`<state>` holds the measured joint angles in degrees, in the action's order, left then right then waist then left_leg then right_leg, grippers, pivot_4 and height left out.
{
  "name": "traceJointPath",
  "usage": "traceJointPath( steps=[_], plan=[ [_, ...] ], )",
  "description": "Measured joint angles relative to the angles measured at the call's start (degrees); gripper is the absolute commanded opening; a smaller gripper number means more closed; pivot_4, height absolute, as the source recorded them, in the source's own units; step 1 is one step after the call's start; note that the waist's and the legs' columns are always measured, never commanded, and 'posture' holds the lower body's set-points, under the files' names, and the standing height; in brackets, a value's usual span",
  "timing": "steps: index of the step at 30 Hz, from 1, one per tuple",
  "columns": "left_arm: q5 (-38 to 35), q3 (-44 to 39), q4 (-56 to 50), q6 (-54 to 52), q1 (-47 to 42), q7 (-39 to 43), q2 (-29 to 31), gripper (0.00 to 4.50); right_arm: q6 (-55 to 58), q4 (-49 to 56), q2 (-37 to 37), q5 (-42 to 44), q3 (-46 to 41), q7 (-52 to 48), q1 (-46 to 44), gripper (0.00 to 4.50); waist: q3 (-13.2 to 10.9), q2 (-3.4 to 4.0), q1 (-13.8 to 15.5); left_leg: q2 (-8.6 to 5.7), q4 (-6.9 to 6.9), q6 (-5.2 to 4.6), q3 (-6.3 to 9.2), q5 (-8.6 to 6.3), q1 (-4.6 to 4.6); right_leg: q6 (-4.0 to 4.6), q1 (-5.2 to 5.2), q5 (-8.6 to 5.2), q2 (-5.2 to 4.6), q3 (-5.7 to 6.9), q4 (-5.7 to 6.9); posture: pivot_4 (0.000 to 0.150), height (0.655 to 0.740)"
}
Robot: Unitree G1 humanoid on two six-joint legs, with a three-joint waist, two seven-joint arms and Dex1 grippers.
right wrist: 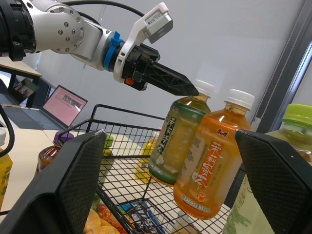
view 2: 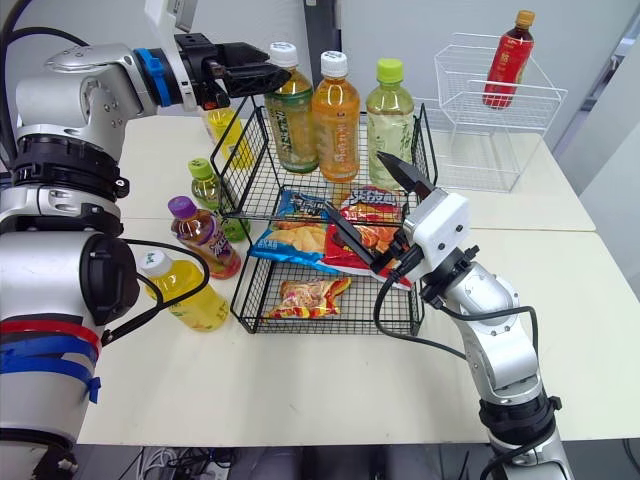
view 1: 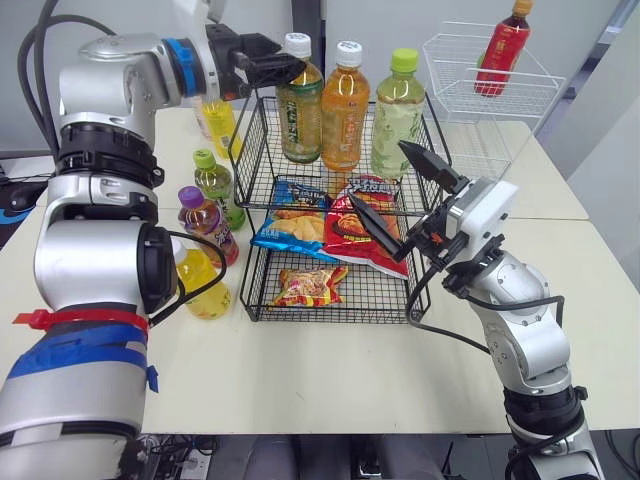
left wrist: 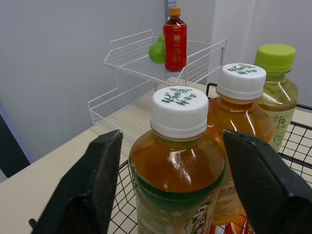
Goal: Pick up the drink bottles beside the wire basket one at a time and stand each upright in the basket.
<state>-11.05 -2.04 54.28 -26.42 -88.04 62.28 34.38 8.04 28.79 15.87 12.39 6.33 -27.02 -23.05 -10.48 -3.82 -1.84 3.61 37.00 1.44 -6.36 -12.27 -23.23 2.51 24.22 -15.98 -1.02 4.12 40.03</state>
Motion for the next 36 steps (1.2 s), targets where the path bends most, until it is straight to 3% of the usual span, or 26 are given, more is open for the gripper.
traceJointPath(
  steps=[1, 5, 10, 14, 19, 24, 27, 33, 36],
  plan=[
    [-0.2, -0.26, -0.53, -0.81, 0.04, -0.02, 0.48, 4.47, 0.01, 0.0, 0.0, 0.04, 0.0, -0.06, 0.0, 4.5, 0.0, 0.0, -0.05, 0.0, 0.0, 0.0, 0.0, 0.0, 0.0, 0.0, 0.01, 0.0, 0.0, 0.0, 0.0, 0.15, 0.74],
    [-2.6, -3.05, -8.49, -5.41, 3.32, -0.02, 4.2, 4.47, 0.05, -0.08, 0.01, 0.33, 0.02, -0.58, -0.14, 4.5, 0.0, 0.03, -0.21, 0.02, -0.05, 0.0, -0.06, 0.0, 0.13, 0.0, -0.03, 0.0, 0.02, -0.11, 0.02, 0.15, 0.74],
    [-8.02, -9.97, -25.58, -13.9, 13.99, -1.69, 11.54, 4.47, -0.1, -1.78, 0.16, 2.41, 0.67, -3.86, -1.52, 4.5, 0.0, 0.04, -0.51, 0.03, -0.03, 0.02, -0.11, 0.01, 0.26, 0.01, -0.12, 0.0, 0.02, -0.2, 0.08, 0.15, 0.74],
    [-12.43, -21.22, -42.99, -20.99, 30.83, -4.27, 20.2, 4.47, -0.43, -6.64, 1.2, 6.05, 1.56, -10.56, -4.92, 4.5, 0.0, 0.05, -1.04, 0.05, -0.03, 0.02, -0.08, 0.01, 0.3, 0.01, -0.14, 0.0, 0.03, -0.19, 0.15, 0.15, 0.74],
    [-18.34, -42.69, -66.0, -34.67, 57.17, -4.17, 24.92, 4.47, -0.95, -14.3, 1.67, 13.11, 2.97, -23.45, -12.18, 4.5, 0.04, 0.0, -0.87, 0.04, -0.02, 0.0, -0.07, 0.0, 0.35, 0.01, -0.21, 0.0, 0.01, -0.18, 0.11, 0.15, 0.74],
    [-22.14, -62.4, -83.39, -44.19, 80.61, -2.05, 19.6, 4.47, -1.21, -21.83, 1.7, 15.43, 4.04, -32.0, -16.62, 4.5, 0.06, -0.04, 0.1, 0.07, -0.03, -0.11, 0.02, -0.07, 0.35, 0.02, -0.26, 0.0, -0.01, -0.05, 0.09, 0.15, 0.74],
    [-26.6, -74.0, -94.83, -48.74, 92.08, -2.01, 8.81, 4.47, -1.48, -26.41, 1.22, 15.81, 4.47, -36.44, -18.34, 4.5, 0.11, -0.06, 0.35, 0.06, -0.03, -0.22, 0.12, -0.13, 0.39, 0.03, -0.38, -0.01, -0.04, 0.05, 0.0, 0.15, 0.74],
    [-36.72, -86.11, -107.09, -48.57, 104.52, -4.18, -2.79, 4.47, -0.97, -27.99, -0.08, 16.5, 5.36, -41.29, -18.6, 4.5, 0.13, -0.03, 0.55, 0.06, -0.04, -0.24, 0.28, -0.14, 0.69, 0.08, -0.76, -0.03, -0.05, 0.15, -0.08, 0.15, 0.74],
    [-40.98, -87.49, -108.15, -45.47, 108.63, -6.85, -4.61, 4.47, -0.84, -27.98, -0.11, 16.61, 5.73, -42.62, -18.34, 4.5, 0.12, 0.03, 0.63, 0.06, -0.07, -0.23, 0.35, -0.14, 0.72, 0.15, -0.77, -0.07, -0.03, 0.2, -0.07, 0.15, 0.74]
  ],
)
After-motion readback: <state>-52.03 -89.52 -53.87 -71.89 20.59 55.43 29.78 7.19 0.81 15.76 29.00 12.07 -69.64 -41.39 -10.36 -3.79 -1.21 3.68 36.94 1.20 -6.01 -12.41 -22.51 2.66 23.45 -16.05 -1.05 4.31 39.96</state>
